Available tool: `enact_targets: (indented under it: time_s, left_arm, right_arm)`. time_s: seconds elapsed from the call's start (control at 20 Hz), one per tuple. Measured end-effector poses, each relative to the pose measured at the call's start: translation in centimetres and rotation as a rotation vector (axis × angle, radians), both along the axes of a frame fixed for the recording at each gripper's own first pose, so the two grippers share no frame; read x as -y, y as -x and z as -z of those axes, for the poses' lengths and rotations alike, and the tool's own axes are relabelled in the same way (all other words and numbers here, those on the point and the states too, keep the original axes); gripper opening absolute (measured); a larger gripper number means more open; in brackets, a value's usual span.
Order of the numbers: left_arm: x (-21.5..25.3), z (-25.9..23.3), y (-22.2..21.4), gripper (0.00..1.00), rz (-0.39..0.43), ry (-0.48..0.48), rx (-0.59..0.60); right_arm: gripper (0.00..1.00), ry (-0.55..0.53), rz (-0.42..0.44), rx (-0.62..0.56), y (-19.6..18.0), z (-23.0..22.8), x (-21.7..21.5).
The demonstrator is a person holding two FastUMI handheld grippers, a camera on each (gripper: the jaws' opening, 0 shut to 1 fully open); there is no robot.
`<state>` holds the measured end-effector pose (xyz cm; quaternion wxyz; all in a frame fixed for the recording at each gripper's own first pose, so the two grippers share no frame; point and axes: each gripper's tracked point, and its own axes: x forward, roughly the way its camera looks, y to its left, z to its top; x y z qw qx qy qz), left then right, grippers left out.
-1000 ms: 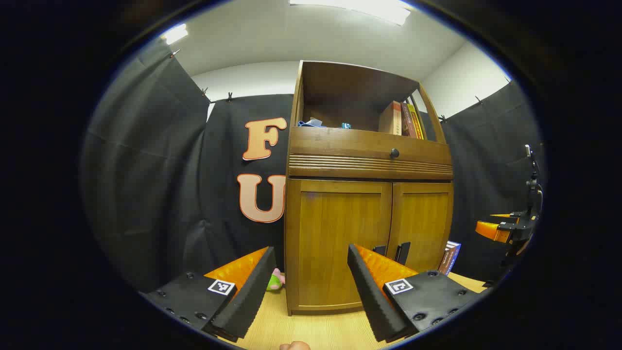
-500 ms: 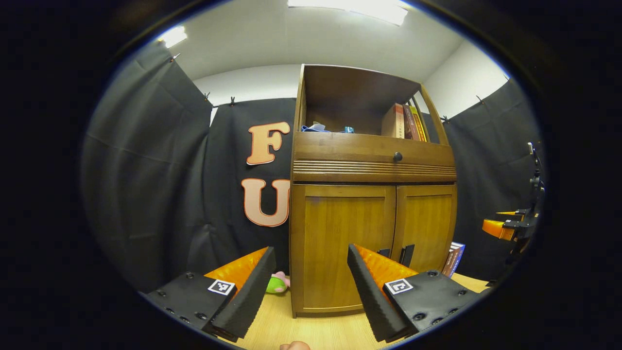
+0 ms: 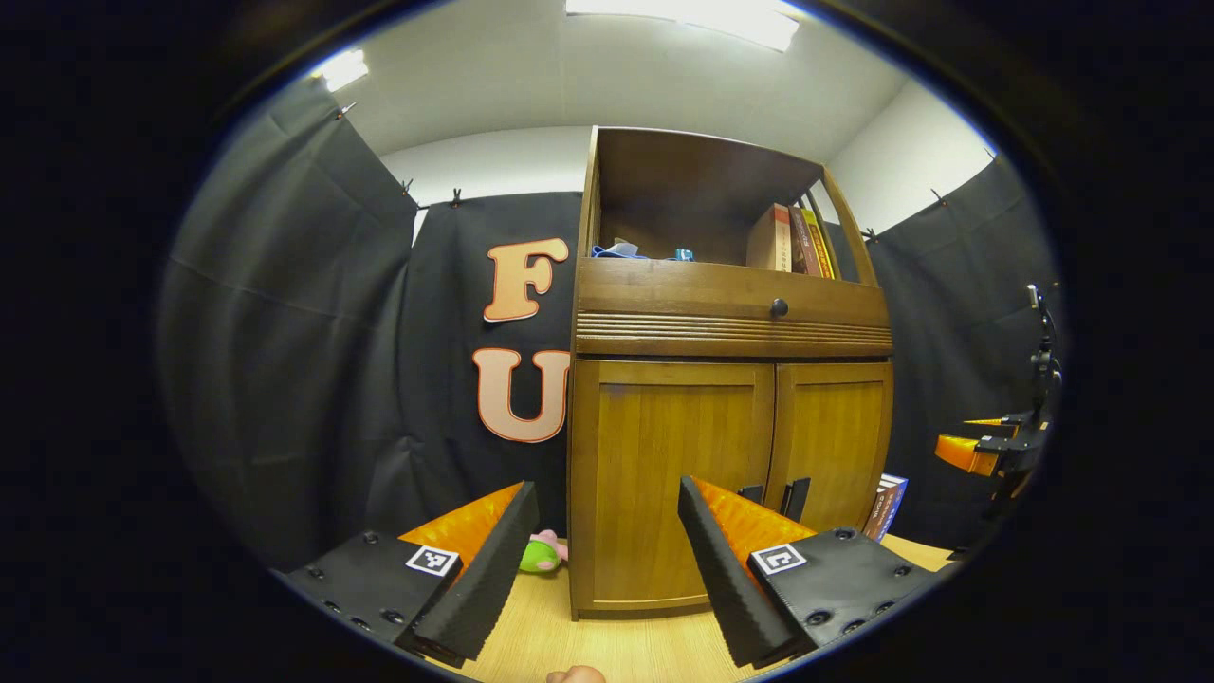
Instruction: Open the right door of the double-door shoe cabinet with the right hand, and open the left door with the left hand.
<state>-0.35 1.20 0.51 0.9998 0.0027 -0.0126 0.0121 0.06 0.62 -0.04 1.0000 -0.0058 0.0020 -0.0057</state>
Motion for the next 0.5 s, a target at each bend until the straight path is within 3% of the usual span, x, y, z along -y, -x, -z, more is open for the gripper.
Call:
enact_targets:
  time_s: [0.05, 0.1, 0.25, 0.3, 0.35, 0.5]
  left_arm:
    - [-0.2, 0.1, -0.1, 0.96, 0.000, 0.004, -0.003]
    - [-0.3, 0.3, -0.2, 0.94, 0.000, 0.010, -0.006]
    - [-0.9, 0.5, -0.3, 0.96, -0.013, 0.012, -0.012]
    - [-1.1, 0.5, -0.3, 0.96, -0.017, 0.012, -0.011]
    - [-1.3, 0.4, -0.1, 0.98, -0.019, 0.012, -0.007]
    - [-1.6, 0.3, 0.4, 0.98, -0.027, 0.009, 0.005]
  right_arm:
    - [1.00, -0.004, -0.002, -0.006, -0.1, 0.4, -0.3]
    - [0.94, -0.007, -0.004, -0.014, -0.2, 0.8, -0.6]
    - [0.94, -0.007, -0.017, -0.040, -1.0, 2.4, -2.0]
    - [1.00, -0.003, -0.025, -0.048, -1.3, 2.9, -2.6]
    - [0.94, 0.003, -0.028, -0.051, -1.6, 3.6, -3.3]
    - [0.94, 0.008, -0.057, -0.065, -2.7, 5.1, -6.1]
